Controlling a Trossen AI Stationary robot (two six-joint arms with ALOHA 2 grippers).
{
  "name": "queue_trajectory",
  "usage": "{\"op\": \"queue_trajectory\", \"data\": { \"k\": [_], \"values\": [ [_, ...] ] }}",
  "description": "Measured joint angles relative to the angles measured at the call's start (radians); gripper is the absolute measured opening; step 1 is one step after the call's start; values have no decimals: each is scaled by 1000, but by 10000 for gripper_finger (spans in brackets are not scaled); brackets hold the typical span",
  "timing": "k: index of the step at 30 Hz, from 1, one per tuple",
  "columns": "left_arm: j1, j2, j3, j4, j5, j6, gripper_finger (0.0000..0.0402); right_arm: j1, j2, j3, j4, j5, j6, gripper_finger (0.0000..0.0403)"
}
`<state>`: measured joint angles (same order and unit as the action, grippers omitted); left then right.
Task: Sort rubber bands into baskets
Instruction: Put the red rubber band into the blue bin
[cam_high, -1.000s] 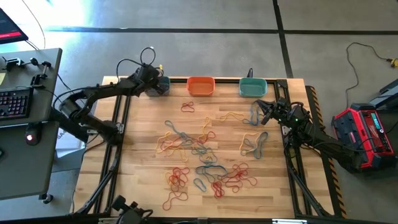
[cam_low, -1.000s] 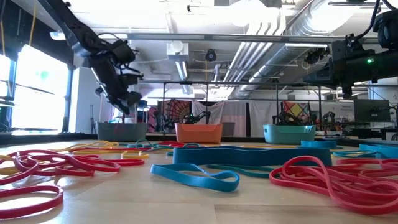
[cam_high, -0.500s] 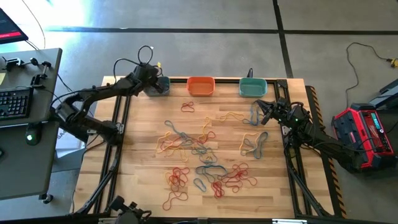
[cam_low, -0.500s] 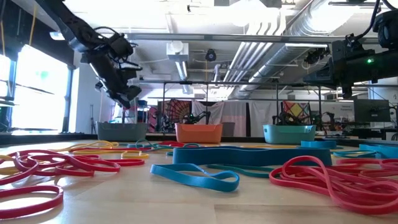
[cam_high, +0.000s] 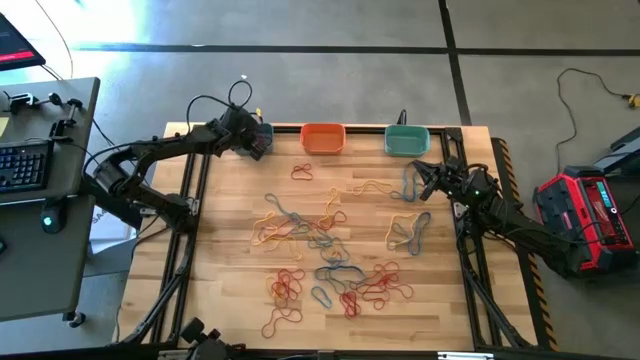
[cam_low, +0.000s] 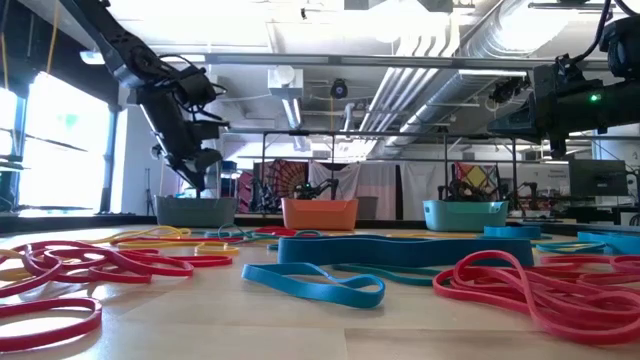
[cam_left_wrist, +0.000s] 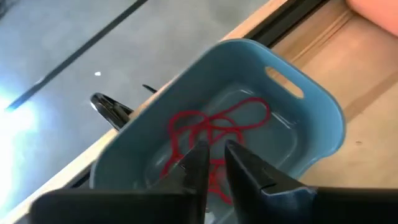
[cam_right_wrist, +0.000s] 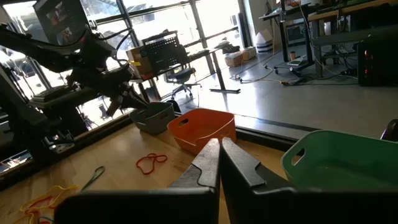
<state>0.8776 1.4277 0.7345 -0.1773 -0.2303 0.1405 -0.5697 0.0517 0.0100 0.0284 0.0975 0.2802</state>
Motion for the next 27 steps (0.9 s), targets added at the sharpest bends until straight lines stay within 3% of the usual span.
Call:
{"op": "queue_trajectory", "data": {
  "k": [7, 15, 22, 27],
  "values": [
    [-2, -1, 0, 6, 11, -4, 93, 0, 0, 0, 0, 0, 0, 0],
    [-95, -1, 0, 51, 313, 55, 94, 0, 0, 0, 0, 0, 0, 0],
    [-243, 0, 0, 76, 323, 107, 93, 0, 0, 0, 0, 0, 0, 0],
    [-340, 58, 0, 142, 316, 49, 108, 0, 0, 0, 0, 0, 0, 0]
  ]
}}
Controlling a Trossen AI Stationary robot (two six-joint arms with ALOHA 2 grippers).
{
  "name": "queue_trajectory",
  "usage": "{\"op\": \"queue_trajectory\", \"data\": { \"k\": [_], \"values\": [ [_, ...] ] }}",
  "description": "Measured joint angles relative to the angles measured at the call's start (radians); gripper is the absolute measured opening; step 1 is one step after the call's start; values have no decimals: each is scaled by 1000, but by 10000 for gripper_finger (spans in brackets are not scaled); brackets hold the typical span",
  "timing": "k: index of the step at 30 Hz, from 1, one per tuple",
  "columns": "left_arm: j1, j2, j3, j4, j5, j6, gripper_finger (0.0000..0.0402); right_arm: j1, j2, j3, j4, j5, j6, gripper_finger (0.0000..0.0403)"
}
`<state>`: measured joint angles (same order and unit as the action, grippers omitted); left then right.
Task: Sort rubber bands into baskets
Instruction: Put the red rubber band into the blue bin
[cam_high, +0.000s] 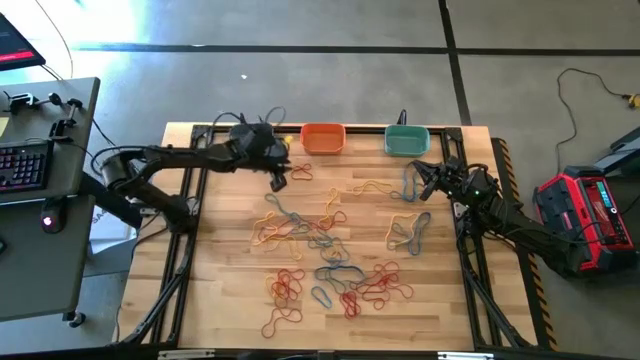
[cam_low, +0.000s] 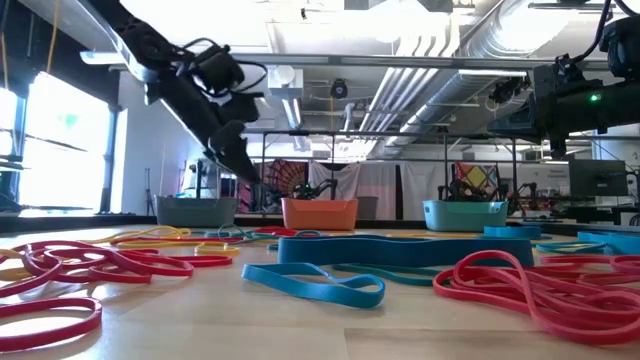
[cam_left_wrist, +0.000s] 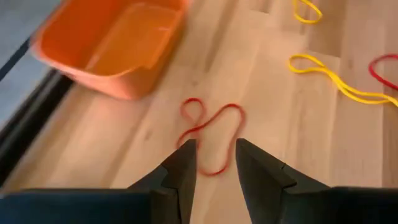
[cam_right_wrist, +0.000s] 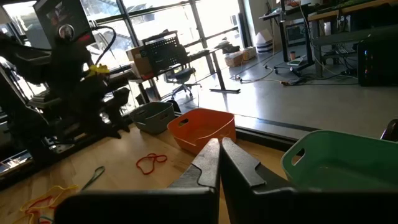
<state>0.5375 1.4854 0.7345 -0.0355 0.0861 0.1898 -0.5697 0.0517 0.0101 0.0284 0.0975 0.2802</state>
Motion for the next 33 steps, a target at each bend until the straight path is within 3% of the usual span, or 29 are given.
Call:
{"op": "queue_trajectory", "data": {
  "k": [10, 23, 27, 33],
  "values": [
    [-36, 207, 0, 161, -103, 14, 163, 0, 0, 0, 0, 0, 0, 0],
    [-7, 297, 1, 225, -99, 48, 164, 0, 0, 0, 0, 0, 0, 0],
    [-6, 302, 2, 225, -95, 48, 136, 0, 0, 0, 0, 0, 0, 0],
    [-7, 303, 2, 225, -97, 71, 48, 0, 0, 0, 0, 0, 0, 0]
  ]
}}
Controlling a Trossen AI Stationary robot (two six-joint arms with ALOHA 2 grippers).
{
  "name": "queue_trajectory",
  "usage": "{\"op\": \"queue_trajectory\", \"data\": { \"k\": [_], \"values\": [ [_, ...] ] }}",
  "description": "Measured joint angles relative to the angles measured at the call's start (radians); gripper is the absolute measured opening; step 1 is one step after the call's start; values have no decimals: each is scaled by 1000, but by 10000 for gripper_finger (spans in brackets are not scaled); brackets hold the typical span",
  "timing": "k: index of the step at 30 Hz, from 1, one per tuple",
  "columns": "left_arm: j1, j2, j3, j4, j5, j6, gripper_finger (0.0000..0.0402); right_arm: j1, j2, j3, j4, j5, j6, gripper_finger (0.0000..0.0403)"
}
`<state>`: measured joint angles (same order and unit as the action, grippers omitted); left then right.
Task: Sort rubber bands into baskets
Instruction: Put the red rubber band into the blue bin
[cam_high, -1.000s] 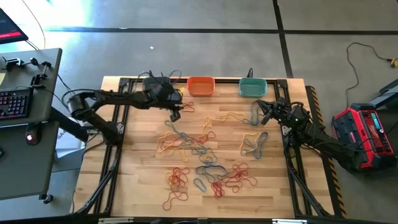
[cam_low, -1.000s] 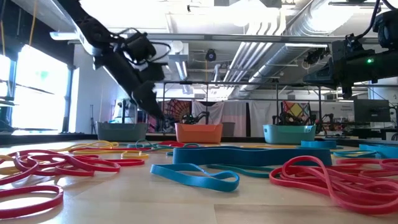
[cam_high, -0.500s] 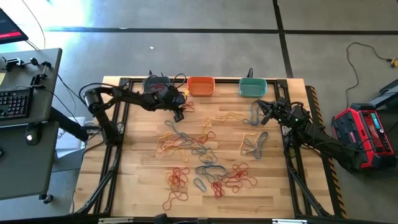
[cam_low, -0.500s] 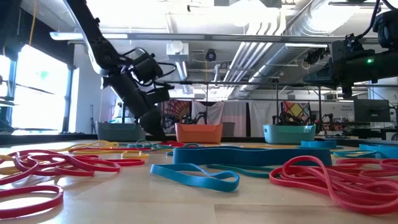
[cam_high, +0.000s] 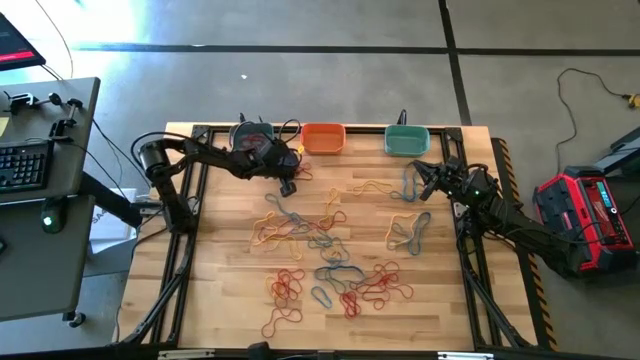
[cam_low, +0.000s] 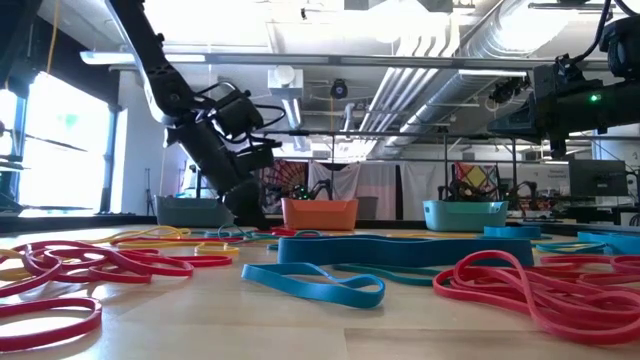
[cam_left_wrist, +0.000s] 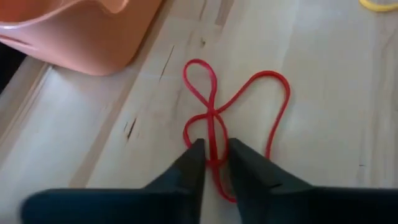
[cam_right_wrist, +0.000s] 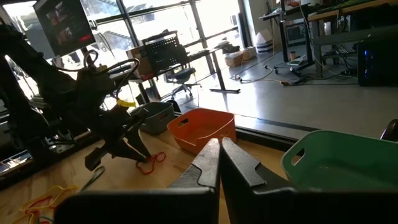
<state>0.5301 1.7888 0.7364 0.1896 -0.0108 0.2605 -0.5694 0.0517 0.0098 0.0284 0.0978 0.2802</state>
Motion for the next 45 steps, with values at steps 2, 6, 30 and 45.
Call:
{"op": "queue_trajectory", "data": {
  "k": [2, 6, 30, 45],
  "values": [
    [-1, -1, 0, 3, -37, 14, 17, 0, 0, 0, 0, 0, 0, 0],
    [0, -23, -1, -30, -88, 33, 7, 0, 0, 0, 0, 0, 0, 0],
    [108, -453, -8, -319, -604, -122, 1, 0, 0, 0, 0, 0, 0, 0],
    [344, -451, -167, -132, -394, -154, 1, 0, 0, 0, 0, 0, 0, 0]
  ]
}}
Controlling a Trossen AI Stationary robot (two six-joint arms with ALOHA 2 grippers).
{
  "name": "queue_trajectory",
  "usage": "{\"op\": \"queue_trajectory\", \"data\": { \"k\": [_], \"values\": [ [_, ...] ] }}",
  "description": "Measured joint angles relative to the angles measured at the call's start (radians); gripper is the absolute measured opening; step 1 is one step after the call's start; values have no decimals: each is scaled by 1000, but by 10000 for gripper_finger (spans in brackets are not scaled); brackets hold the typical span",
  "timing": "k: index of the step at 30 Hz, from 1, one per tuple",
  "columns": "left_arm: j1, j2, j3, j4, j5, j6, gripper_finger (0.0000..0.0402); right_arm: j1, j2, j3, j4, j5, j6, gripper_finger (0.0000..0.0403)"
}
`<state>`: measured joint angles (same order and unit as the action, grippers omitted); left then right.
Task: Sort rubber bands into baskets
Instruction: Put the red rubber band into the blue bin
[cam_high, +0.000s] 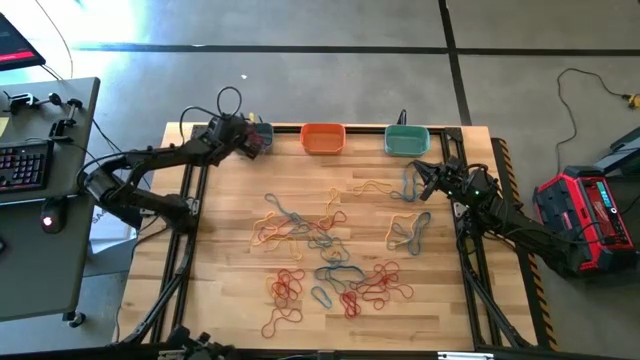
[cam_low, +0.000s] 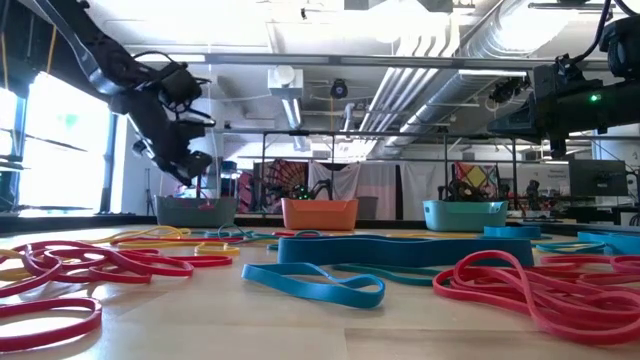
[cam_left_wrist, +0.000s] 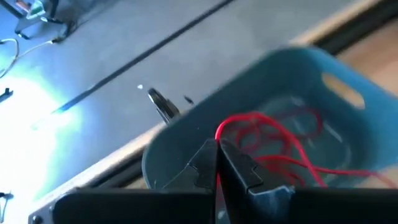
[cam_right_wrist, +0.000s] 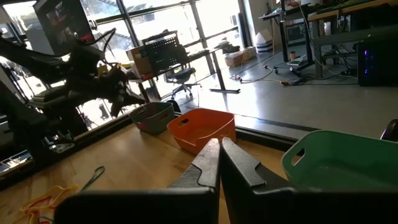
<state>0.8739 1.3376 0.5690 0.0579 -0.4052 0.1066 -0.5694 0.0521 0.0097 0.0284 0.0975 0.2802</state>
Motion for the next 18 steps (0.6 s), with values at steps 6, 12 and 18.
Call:
{"op": "queue_trajectory", "data": {
  "k": [6, 12, 18],
  "values": [
    [27, 0, 21, 72, 2, 11, 0, 0, 0, 0, 0, 0, 0, 0],
    [43, 0, 34, 76, 1, 12, 0, 0, 0, 0, 0, 0, 0, 0],
    [34, 0, 34, 48, 28, -12, 0, 0, 0, 0, 0, 0, 0, 0]
  ]
}}
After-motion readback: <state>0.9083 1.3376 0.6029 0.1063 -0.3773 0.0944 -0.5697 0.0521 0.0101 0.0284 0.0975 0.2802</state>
